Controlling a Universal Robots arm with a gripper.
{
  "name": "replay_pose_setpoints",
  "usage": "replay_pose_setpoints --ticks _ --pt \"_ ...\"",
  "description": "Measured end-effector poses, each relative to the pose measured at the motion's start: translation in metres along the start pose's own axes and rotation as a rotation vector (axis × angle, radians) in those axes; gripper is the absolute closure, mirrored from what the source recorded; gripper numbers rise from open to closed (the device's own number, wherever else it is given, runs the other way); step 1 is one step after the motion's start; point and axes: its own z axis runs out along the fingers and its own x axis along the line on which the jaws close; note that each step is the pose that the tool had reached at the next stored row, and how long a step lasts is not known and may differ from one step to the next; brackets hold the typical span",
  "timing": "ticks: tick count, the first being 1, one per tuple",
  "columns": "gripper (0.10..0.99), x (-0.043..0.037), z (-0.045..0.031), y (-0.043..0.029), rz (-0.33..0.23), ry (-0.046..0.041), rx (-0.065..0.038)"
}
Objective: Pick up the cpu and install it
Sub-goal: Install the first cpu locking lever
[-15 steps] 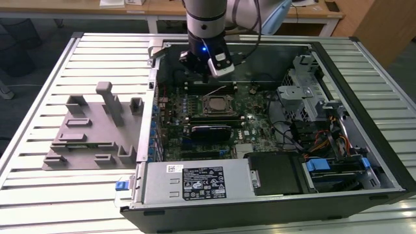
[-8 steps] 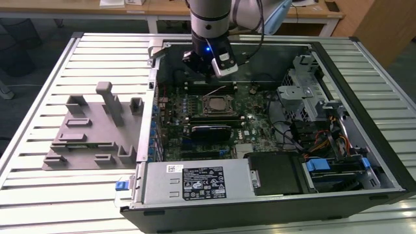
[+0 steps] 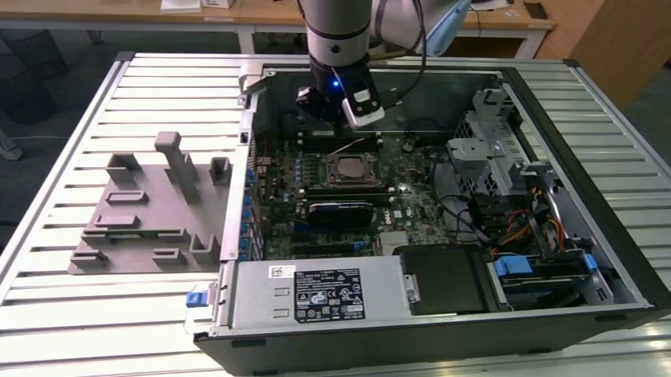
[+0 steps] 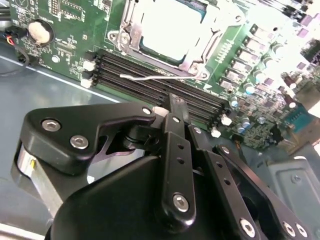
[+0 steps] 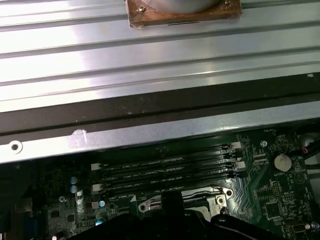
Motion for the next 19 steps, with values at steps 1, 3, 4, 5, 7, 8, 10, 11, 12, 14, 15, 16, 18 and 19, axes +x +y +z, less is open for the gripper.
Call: replay_pose_setpoints --ticks 1,3,4,5,7,8,10,11,12,14,15,16,18,19 --pt "0.98 0.0 0.0007 -0.0006 -0.001 -0.0038 -0.001" --pt "0.98 0.0 0.0022 -0.0017 -0.002 -0.0108 -0.002" --pt "0.98 0.0 0.0029 -0.0022 -0.003 -0.014 -0.002" --pt "0.98 -0.0001 0.0038 -0.0026 -0.003 -0.0171 -0.003" --pt "0.98 -0.0004 0.0057 -0.0034 -0.004 -0.0215 -0.003" --pt "0.98 -0.0007 0.0067 -0.0038 -0.004 -0.0231 -0.004" --pt "0.98 -0.0018 0.0088 -0.0047 -0.005 -0.0256 -0.005" --pt "0.98 -0.0025 0.0098 -0.0051 -0.005 -0.0266 -0.005" --pt "0.98 -0.0033 0.011 -0.0056 -0.005 -0.0277 -0.005" --pt "0.98 -0.0052 0.013 -0.0065 -0.005 -0.0298 -0.006" --pt "0.98 -0.0064 0.014 -0.0069 -0.006 -0.0308 -0.006" --pt "0.98 -0.0077 0.0151 -0.0073 -0.006 -0.0319 -0.006" --pt "0.98 -0.0113 0.0171 -0.0072 -0.006 -0.0336 -0.007" --pt "0.98 -0.0137 0.0179 -0.007 -0.006 -0.0338 -0.007"
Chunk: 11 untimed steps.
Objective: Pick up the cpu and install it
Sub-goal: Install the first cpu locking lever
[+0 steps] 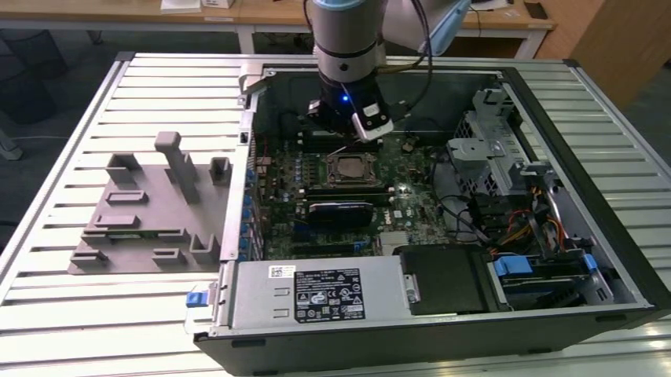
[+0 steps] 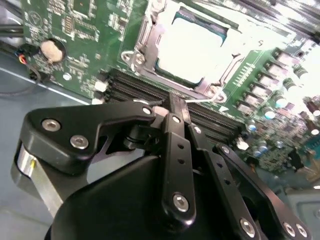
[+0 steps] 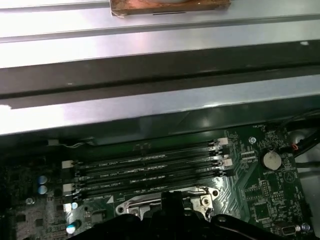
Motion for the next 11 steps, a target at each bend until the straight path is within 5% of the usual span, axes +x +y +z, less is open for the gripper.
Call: replay_pose_setpoints --ticks 11 --pt "0.98 -0.0029 0.0048 0.0071 0.0 -0.0004 0.001"
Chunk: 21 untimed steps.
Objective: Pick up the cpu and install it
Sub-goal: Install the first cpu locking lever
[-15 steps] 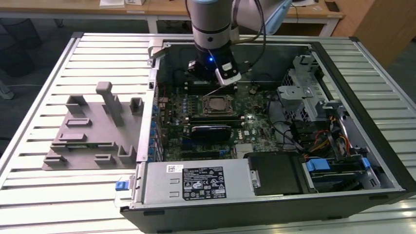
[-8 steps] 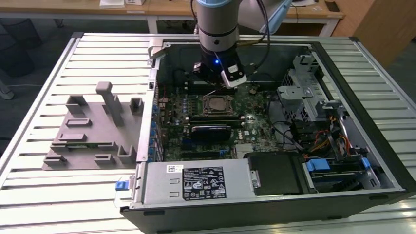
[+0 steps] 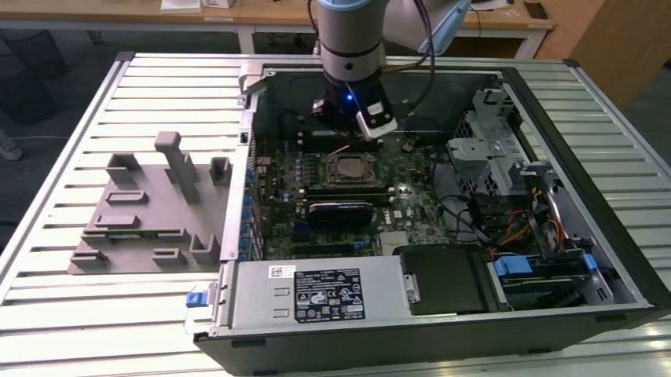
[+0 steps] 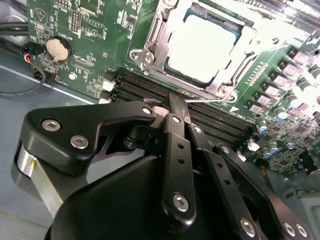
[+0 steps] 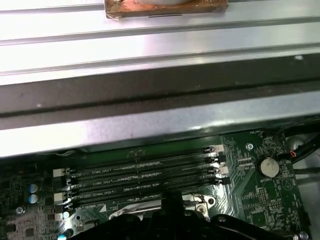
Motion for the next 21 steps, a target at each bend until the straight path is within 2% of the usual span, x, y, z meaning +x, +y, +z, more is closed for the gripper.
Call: replay_pose_setpoints --ticks 2,7,8,14,18,21 --pt "0.98 0.0003 0.001 0.0008 -0.001 -0.0042 -0.001" --pt "0.98 0.0005 0.0041 0.0003 -0.007 -0.0332 -0.006" --pt "0.98 0.0006 0.0049 0.0001 -0.007 -0.036 -0.006" --pt "0.98 0.0008 0.0058 -0.0001 0.001 -0.0379 -0.005" --pt "0.98 0.0009 0.0081 -0.0006 0.067 -0.053 0.002" --pt "0.98 0.0014 0.01 -0.0001 0.095 -0.0591 0.005"
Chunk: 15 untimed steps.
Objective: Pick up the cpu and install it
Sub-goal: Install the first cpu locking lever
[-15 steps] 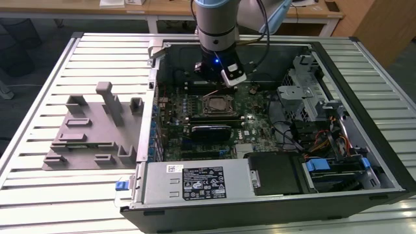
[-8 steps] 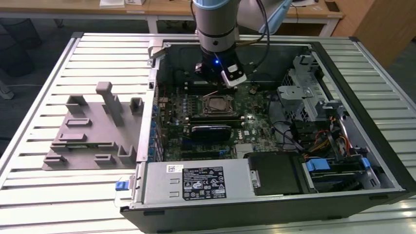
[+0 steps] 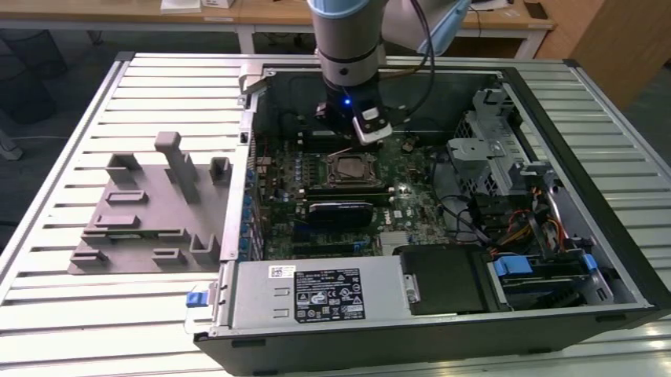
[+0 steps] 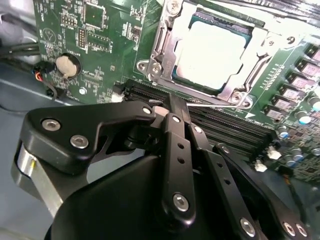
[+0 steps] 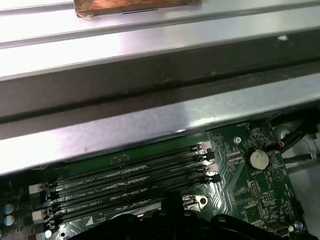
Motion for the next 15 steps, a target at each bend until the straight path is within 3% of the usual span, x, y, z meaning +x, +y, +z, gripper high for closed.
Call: replay_pose_setpoints --ticks 15 --pt "0.98 0.0052 0.0068 0.0071 0.09 -0.0201 0.011"
